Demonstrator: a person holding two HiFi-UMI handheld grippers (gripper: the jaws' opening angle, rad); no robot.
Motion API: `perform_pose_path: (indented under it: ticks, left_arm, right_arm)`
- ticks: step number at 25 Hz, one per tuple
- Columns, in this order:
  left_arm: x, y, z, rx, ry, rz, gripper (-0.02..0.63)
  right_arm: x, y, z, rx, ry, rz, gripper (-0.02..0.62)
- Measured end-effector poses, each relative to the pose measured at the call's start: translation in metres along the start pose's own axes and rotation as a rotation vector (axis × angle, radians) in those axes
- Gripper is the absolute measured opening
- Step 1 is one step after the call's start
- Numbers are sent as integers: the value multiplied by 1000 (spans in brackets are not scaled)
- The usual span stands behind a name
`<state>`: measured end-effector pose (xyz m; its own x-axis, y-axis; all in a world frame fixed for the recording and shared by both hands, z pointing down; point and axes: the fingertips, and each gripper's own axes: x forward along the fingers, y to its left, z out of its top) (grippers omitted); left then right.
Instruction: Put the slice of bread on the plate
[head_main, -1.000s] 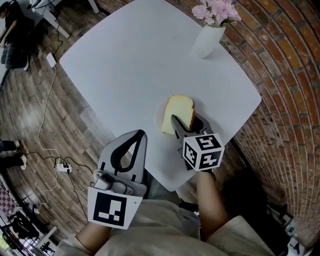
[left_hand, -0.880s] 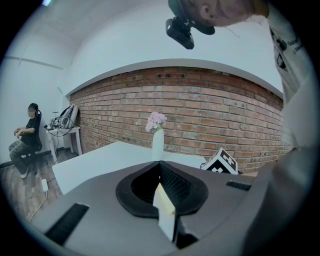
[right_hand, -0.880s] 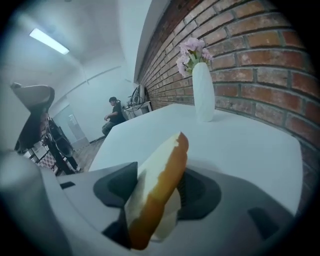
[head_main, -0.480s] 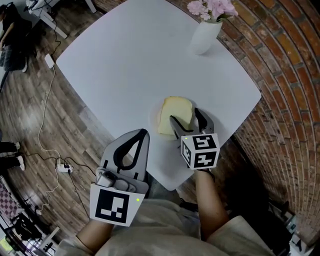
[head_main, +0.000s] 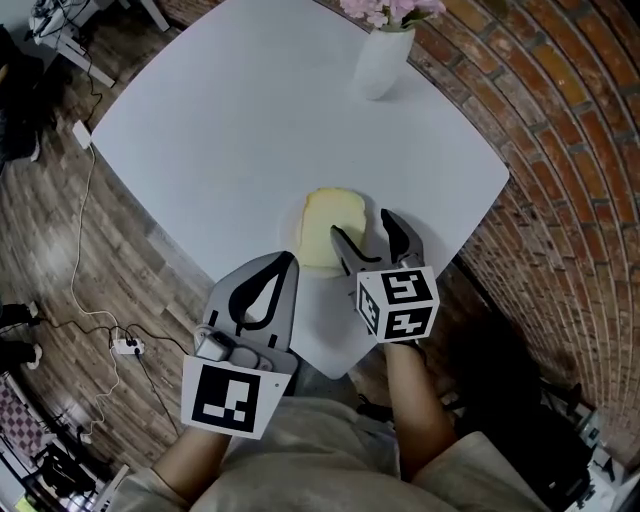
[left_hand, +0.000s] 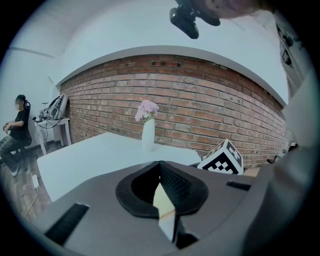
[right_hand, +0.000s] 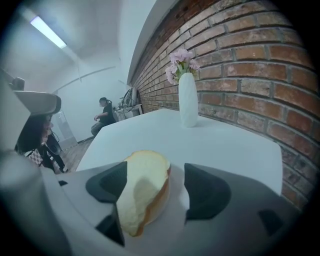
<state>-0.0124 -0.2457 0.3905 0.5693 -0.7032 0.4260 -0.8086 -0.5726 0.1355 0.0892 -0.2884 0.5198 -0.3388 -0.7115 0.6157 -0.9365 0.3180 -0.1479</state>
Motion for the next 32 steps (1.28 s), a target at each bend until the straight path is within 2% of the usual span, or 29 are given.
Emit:
perform_pose_path:
  ticks: [9, 15, 21, 25, 32]
  left_arm:
    - [8, -3, 1, 6, 2, -31, 11]
    - [7, -5, 6, 9, -17, -47, 11]
    - [2, -10, 9, 13, -27, -64, 11]
    - [-3, -15, 12, 15, -39, -74, 11]
    - [-16, -28, 18, 26, -72, -89, 11]
  right_arm:
    - [-9, -4, 11, 13, -40, -38, 339]
    - [-20, 1, 24, 6, -87, -64, 166]
    - [-36, 6, 36, -18, -131, -88, 46]
    - [-51, 13, 43, -35, -163, -93, 11]
    - [-91, 28, 64, -46, -279, -122, 8]
